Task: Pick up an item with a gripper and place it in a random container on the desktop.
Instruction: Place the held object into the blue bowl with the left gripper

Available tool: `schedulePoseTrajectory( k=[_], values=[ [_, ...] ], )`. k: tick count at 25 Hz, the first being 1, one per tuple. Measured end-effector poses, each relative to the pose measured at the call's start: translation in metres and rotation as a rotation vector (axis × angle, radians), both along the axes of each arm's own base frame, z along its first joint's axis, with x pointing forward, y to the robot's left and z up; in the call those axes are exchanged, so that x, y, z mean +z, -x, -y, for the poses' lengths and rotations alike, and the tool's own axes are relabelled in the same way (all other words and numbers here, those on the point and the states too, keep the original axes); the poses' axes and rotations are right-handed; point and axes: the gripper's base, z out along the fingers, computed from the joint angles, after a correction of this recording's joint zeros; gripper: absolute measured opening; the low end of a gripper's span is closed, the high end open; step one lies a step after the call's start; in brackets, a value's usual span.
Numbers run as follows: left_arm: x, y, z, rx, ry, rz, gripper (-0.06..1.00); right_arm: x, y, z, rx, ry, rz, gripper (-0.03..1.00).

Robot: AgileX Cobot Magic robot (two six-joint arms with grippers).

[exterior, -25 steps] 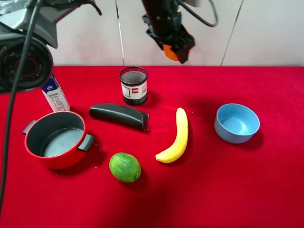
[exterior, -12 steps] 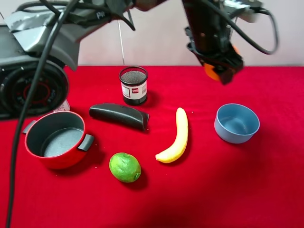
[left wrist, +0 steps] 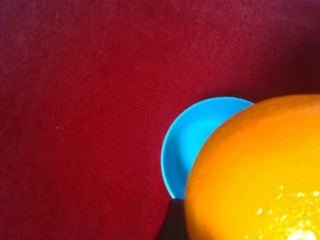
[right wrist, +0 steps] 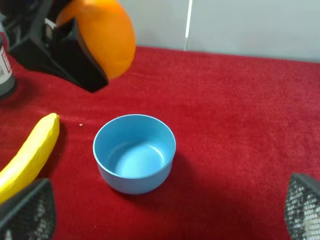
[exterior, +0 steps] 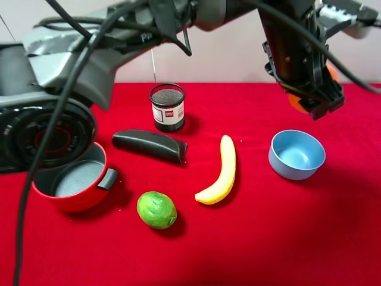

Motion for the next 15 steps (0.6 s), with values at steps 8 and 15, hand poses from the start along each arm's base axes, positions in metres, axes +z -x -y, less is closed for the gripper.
schedulePoseTrajectory(
  k=[8, 15],
  values=[
    [-0.037, -0.005, 0.012, -0.056, -0.019, 0.023, 0.71, 0.0, 0.0, 0.0, 0.0, -0.001, 0.0, 0.69],
    [-0.058, -0.001, 0.025, -0.079, 0.001, 0.042, 0.71, 0.0, 0.0, 0.0, 0.0, -0.001, 0.0, 0.69]
  ],
)
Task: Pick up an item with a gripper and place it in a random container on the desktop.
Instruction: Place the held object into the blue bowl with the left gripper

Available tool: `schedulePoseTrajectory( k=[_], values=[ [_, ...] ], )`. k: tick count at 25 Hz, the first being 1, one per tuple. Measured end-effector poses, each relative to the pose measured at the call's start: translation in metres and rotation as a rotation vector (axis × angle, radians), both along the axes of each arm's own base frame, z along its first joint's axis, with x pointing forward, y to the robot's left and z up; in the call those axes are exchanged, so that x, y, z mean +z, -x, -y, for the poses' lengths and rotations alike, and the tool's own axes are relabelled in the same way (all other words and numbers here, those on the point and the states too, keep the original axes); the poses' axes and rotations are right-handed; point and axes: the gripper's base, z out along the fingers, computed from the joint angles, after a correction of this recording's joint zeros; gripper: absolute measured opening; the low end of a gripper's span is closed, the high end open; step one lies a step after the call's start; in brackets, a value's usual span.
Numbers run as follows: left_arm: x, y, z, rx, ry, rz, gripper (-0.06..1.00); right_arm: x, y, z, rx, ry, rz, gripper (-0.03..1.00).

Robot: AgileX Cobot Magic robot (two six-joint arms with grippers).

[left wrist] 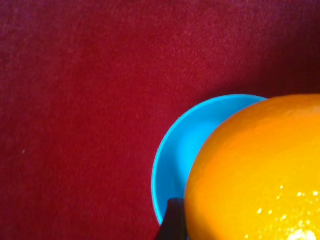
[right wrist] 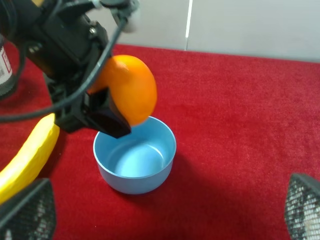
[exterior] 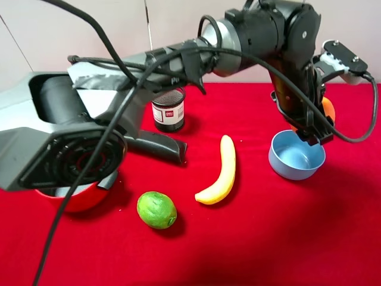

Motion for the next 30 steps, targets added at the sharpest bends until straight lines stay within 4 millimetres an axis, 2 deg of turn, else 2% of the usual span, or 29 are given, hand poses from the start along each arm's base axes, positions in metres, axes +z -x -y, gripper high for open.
schedulePoseTrajectory(
  k=[17, 30],
  values=[
    [-0.044, -0.003, 0.01, 0.003, 0.0, -0.016, 0.71, 0.0, 0.0, -0.001, 0.004, -0.006, -0.001, 0.69],
    [-0.048, -0.004, 0.011, 0.007, 0.014, -0.006, 0.71, 0.0, 0.0, -0.001, 0.006, -0.009, -0.002, 0.69]
  ],
)
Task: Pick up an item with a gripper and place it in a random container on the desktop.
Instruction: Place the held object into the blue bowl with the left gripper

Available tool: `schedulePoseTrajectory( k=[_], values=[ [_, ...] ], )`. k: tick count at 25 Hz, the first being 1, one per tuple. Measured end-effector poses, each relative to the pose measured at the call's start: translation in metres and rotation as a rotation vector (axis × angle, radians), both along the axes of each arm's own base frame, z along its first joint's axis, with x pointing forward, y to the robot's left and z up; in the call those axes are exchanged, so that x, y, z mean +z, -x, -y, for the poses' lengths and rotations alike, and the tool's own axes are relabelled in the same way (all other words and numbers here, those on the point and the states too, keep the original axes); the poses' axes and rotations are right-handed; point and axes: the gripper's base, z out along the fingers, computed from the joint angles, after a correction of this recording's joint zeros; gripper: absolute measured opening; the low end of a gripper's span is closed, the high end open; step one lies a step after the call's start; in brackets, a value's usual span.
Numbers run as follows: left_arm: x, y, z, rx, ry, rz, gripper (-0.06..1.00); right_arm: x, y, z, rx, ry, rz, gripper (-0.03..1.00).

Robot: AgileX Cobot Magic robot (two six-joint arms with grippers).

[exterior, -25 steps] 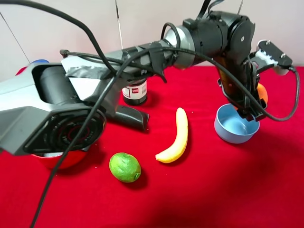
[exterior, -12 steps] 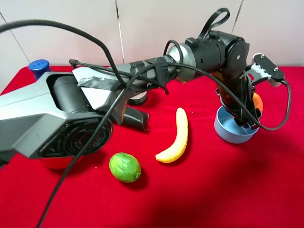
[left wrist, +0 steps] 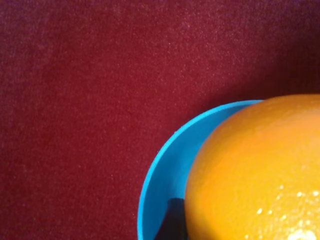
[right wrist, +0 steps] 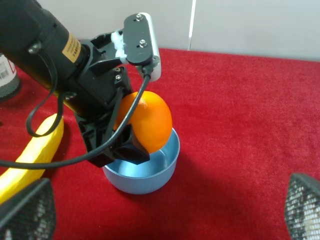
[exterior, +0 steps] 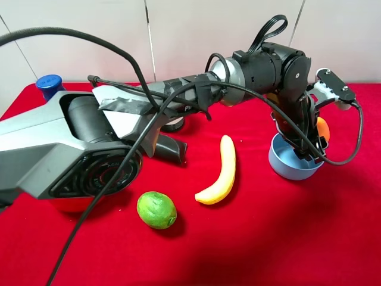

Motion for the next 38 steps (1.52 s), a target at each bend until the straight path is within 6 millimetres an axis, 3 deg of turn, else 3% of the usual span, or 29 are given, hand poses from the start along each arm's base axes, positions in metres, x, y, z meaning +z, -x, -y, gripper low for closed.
schedulePoseTrajectory(
  k=[38],
  values=[
    [0.0, 0.0, 0.0, -0.004, -0.001, 0.003, 0.71, 0.0, 0.0, 0.0, 0.0, 0.0, 0.0, 0.69]
  ],
)
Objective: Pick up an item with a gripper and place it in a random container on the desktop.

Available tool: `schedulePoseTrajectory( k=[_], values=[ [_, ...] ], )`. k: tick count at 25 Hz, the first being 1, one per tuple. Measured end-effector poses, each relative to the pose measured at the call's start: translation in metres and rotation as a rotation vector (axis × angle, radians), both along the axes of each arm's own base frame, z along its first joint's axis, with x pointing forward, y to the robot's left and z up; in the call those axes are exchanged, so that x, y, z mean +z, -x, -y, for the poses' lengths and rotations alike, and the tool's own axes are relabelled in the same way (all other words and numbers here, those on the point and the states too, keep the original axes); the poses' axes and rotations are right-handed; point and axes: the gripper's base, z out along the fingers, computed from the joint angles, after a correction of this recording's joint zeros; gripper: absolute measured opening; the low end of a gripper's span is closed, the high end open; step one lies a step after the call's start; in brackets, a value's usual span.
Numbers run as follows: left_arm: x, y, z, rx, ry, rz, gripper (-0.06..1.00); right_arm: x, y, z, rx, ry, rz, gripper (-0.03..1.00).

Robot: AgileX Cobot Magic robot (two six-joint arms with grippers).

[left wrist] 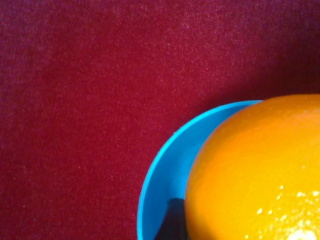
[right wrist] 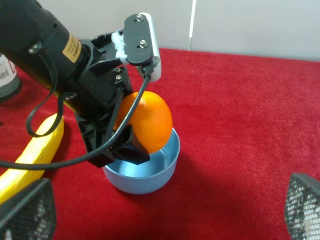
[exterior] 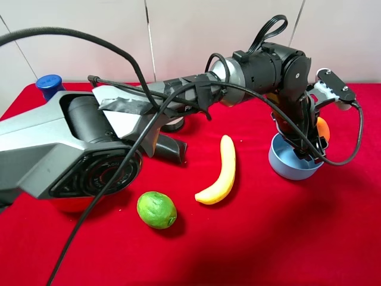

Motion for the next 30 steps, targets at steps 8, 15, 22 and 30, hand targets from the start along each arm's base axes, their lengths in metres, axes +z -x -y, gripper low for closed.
schedulePoseTrajectory(
  k=[8, 15, 22, 30],
  values=[
    [-0.0002, 0.0002, -0.0002, -0.003, -0.004, -0.001, 0.73, 0.0, 0.0, 0.0, 0.0, 0.0, 0.0, 0.69],
    [-0.0004, 0.0005, -0.0004, -0.003, -0.006, -0.004, 0.9, 0.0, 0.0, 0.0, 0.0, 0.0, 0.0, 0.69],
    [-0.0008, 0.0009, -0.0009, -0.006, -0.013, -0.008, 0.94, 0.0, 0.0, 0.0, 0.0, 0.0, 0.0, 0.69],
    [-0.0011, 0.0013, -0.0013, -0.007, -0.019, -0.013, 0.97, 0.0, 0.0, -0.0001, 0.0, -0.001, 0.0, 0.69]
  ],
)
